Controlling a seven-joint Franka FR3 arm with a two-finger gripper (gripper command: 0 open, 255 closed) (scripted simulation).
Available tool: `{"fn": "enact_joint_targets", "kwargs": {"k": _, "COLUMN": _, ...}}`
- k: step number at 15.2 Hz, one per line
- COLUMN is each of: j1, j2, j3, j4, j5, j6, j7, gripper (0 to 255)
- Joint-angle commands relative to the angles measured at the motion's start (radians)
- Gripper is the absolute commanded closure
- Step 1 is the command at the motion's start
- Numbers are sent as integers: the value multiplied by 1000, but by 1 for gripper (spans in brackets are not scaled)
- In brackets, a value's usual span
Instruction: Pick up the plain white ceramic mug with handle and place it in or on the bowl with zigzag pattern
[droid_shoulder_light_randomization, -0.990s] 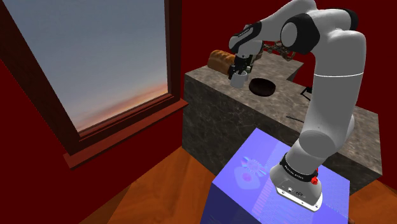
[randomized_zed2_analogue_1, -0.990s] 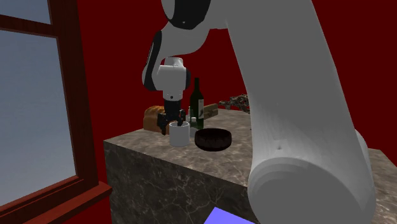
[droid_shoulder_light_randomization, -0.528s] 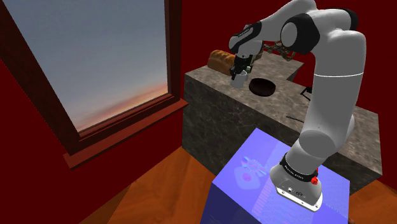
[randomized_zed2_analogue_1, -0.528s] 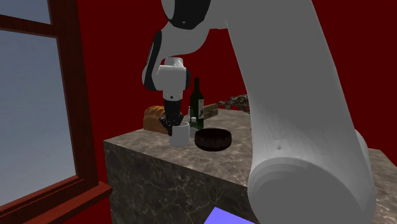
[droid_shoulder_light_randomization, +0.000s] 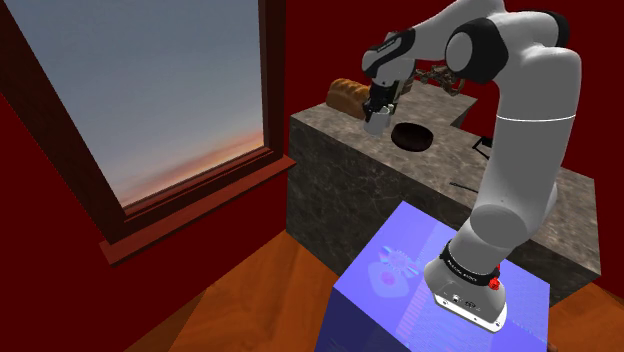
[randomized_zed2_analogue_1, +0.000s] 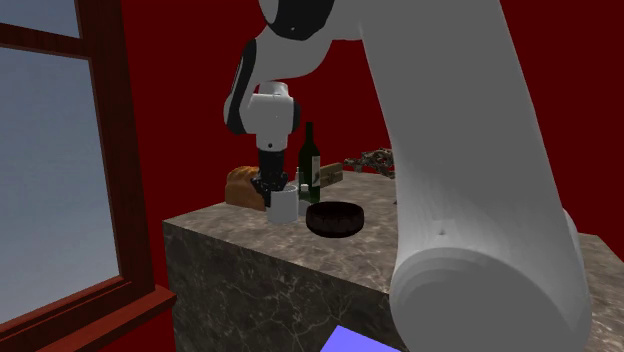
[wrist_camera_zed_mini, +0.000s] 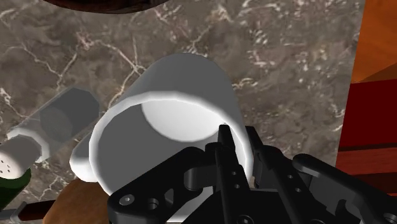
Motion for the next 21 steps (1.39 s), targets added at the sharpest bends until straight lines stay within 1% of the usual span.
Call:
{"fn": "enact_joint_targets", "kwargs": {"k": 1, "j1": 4, "j2": -12, "j3": -4, "j4": 13, "j5": -9, "j6": -23, "j7": 8, "gripper": 255}}
{"fn": "enact_joint_targets", "kwargs": {"k": 11, "j1": 12, "j2": -63, "j3": -19, "j4": 83, "j5": -46, "j6": -138, "j7": 35, "gripper": 255}}
{"fn": "enact_joint_targets", "kwargs": {"k": 21, "j1": 14, "j2": -93, "j3": -28, "j4": 179, "j5": -70, "j6": -260, "j7": 54, "gripper": 255}}
